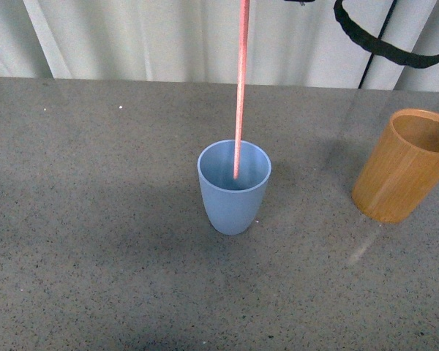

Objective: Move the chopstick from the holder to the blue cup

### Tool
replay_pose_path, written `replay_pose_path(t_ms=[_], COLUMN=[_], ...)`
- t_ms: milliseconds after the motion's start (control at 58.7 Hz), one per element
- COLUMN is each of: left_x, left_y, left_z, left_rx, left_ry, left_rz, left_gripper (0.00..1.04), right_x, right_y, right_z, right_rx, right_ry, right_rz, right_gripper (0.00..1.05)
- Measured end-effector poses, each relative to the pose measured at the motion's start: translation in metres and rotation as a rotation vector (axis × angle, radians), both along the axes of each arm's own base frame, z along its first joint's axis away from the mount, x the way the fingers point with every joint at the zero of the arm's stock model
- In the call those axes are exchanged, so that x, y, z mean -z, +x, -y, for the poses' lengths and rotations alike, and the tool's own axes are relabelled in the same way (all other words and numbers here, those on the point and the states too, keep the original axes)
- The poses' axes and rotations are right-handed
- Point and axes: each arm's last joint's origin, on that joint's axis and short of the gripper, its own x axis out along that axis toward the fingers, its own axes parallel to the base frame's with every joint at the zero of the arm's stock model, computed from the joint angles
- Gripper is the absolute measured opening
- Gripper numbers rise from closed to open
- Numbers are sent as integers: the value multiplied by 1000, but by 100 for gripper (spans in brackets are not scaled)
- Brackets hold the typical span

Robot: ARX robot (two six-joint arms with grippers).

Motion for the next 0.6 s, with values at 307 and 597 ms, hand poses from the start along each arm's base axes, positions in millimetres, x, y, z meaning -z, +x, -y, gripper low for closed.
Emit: replay_pose_path(t_ms=[307,597], left_x=[0,0], left_y=[0,0], left_z=[0,0], left_rx=[0,0], left_ry=[0,0], left_rz=[0,0], left_gripper=[98,98], right_x=[21,26], right_y=[3,1], right_z=[-7,-11], right_rx=[-4,5], right_ry=[-21,-31], right_rz=[-34,-41], right_gripper=[2,37])
